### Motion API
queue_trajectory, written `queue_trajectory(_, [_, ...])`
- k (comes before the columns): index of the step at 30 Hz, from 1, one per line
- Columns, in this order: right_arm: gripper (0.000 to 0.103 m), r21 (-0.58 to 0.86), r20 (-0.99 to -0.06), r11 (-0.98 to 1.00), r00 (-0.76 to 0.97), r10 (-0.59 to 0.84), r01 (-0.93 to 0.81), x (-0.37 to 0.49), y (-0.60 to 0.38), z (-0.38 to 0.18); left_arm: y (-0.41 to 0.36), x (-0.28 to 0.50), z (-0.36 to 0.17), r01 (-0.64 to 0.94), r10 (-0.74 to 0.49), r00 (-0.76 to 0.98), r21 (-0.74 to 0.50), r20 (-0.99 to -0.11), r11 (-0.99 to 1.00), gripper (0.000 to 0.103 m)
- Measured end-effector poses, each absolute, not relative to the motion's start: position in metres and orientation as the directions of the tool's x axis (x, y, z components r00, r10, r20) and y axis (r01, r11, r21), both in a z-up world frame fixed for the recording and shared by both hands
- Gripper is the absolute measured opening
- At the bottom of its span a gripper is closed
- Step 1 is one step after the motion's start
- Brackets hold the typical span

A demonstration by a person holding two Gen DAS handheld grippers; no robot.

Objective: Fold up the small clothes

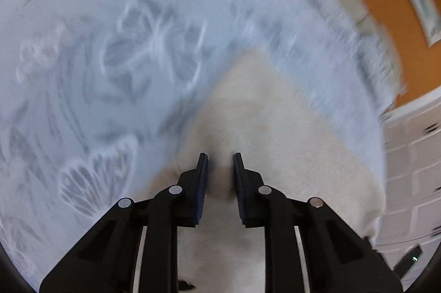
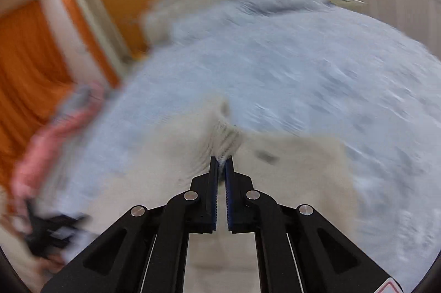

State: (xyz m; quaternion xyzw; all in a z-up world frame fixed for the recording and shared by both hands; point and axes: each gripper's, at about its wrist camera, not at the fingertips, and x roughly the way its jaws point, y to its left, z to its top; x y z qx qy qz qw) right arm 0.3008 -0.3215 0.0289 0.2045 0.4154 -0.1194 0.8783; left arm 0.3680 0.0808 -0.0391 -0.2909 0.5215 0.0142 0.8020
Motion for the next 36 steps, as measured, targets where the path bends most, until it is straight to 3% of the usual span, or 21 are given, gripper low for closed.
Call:
queue_trajectory(2, [0.004,0.271,-0.857,0.852,0.516,0.001,0.449,0.300,-0.342,-0.018,0.079,0.365,-0.043,-0.344,-0.274,0.458,-0.453,-0.846,0.822,0.009])
queue_trajectory(6, [0.004,0.417,-0.760,0.800,0.648,0.047,0.431,0.276,-0.359,0.013,0.088,0.357,-0.030,-0.365,-0.278,0.461,-0.466,-0.843,0.806,0.009])
queue_trajectory(8, [0.004,0.354,-0.757,0.839,0.654,-0.003,0.414,0.279,-0.353,0.019,0.085,0.356,-0.037,-0.343,-0.268,0.445,-0.439,-0.855,0.831,0.008])
queue_trajectory(11, [0.004,0.245,-0.872,0.874,0.489,0.011,0.419,0.299,-0.355,-0.032,0.076,0.352,-0.036,-0.293,-0.223,0.451,-0.379,-0.864,0.878,0.007])
queue_trajectory(22, [0.016,0.310,-0.786,0.878,0.618,0.021,0.364,0.259,-0.342,0.021,0.094,0.311,-0.003,-0.251,-0.187,0.476,-0.336,-0.859,0.908,0.012])
queue_trajectory(23, [0.019,0.306,-0.792,0.880,0.609,0.024,0.364,0.257,-0.339,0.019,0.091,0.314,-0.004,-0.249,-0.190,0.472,-0.337,-0.861,0.908,0.012])
queue_trajectory(24, [0.029,0.297,-0.800,0.878,0.600,0.015,0.374,0.263,-0.340,0.016,0.086,0.322,-0.004,-0.243,-0.205,0.469,-0.348,-0.859,0.905,0.014])
queue_trajectory(25, [0.049,0.287,-0.805,0.875,0.593,0.000,0.390,0.268,-0.341,0.013,0.082,0.329,-0.004,-0.233,-0.223,0.470,-0.364,-0.854,0.902,0.025])
queue_trajectory(26, [0.062,0.274,-0.821,0.867,0.570,-0.014,0.416,0.284,-0.346,0.005,0.076,0.340,-0.007,-0.230,-0.241,0.468,-0.380,-0.851,0.896,0.038])
queue_trajectory(27, [0.070,0.268,-0.834,0.861,0.551,-0.017,0.432,0.288,-0.347,0.000,0.073,0.345,-0.012,-0.239,-0.237,0.457,-0.375,-0.857,0.896,0.036])
queue_trajectory(29, [0.049,0.276,-0.862,0.846,0.507,0.008,0.456,0.305,-0.350,-0.015,0.066,0.360,-0.022,-0.255,-0.222,0.421,-0.350,-0.879,0.901,0.031])
queue_trajectory(30, [0.006,0.314,-0.868,0.846,0.490,0.073,0.431,0.318,-0.349,-0.018,0.063,0.366,-0.028,-0.259,-0.190,0.395,-0.307,-0.899,0.916,0.026])
queue_trajectory(31, [0.008,0.331,-0.857,0.851,0.507,0.091,0.408,0.322,-0.346,-0.011,0.062,0.368,-0.031,-0.257,-0.169,0.384,-0.281,-0.908,0.925,0.019])
queue_trajectory(34, [0.007,0.339,-0.723,0.894,0.689,0.048,0.294,0.310,-0.335,0.051,0.060,0.368,-0.036,-0.226,-0.142,0.390,-0.244,-0.910,0.943,0.019])
queue_trajectory(36, [0.006,0.315,-0.680,0.898,0.733,-0.012,0.306,0.298,-0.344,0.055,0.056,0.365,-0.038,-0.203,-0.123,0.400,-0.219,-0.908,0.955,0.019])
